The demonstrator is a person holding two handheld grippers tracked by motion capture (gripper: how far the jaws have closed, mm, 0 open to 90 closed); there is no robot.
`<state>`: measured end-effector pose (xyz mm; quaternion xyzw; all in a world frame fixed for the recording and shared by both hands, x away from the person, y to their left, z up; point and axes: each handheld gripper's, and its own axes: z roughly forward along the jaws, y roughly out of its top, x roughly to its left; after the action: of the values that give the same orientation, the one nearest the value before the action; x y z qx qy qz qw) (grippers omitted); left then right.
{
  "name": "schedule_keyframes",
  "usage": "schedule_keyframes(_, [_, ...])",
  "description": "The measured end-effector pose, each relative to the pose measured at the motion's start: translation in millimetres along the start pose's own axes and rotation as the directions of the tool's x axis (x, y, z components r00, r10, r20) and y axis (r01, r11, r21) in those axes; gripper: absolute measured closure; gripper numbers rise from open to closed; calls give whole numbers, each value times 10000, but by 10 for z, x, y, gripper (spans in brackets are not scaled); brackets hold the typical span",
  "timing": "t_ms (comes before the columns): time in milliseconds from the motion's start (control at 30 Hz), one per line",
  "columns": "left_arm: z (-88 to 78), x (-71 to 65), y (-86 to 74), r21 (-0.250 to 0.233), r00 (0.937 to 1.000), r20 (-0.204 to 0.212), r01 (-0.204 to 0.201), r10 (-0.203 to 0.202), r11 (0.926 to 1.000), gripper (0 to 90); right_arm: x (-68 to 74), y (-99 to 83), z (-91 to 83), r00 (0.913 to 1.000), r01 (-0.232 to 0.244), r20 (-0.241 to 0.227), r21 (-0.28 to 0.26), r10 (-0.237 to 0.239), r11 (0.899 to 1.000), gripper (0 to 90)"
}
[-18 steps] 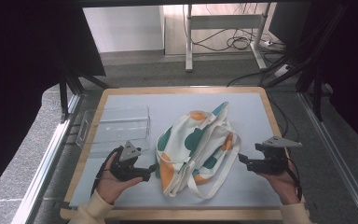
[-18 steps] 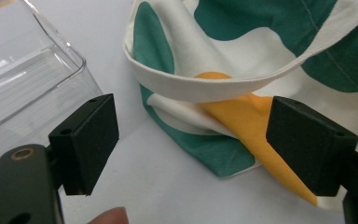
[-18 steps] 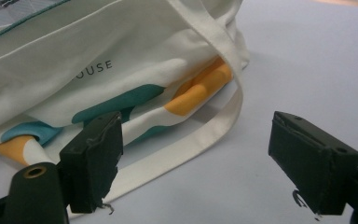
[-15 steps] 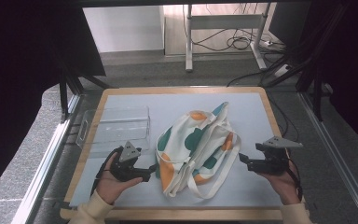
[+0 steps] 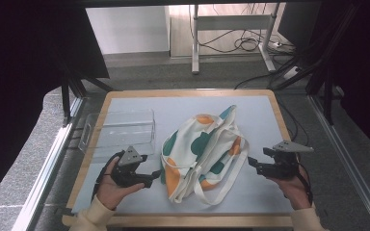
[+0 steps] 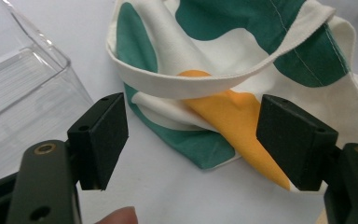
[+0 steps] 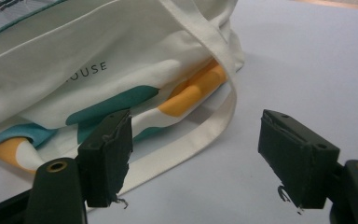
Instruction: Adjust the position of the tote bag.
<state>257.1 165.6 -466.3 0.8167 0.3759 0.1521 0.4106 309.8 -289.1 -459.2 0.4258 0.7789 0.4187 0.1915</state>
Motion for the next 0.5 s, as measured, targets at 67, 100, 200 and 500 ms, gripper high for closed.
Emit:
schedule_keyframes(67, [22, -22, -6, 78, 10000, 71, -47, 47, 10000, 243, -12, -4, -4, 10000, -10, 68, 10, 10, 10000, 266])
schedule_keyframes(100, [22, -22, -6, 78, 10000, 71, -47, 47, 10000, 241, -12, -4, -4, 10000, -10, 68, 10, 10, 10000, 266])
schedule_keyframes(200, [44, -52, -19, 149, 9995, 308, 7, -11, 9999, 236, -40, -17, -2, 9998, -96, 178, 15, 96, 10000, 264])
schedule_keyframes(500, [5, -118, -9, -153, 9984, 504, -234, 241, 9996, 245, -49, -26, -5, 9990, -375, 260, -55, 377, 9993, 262])
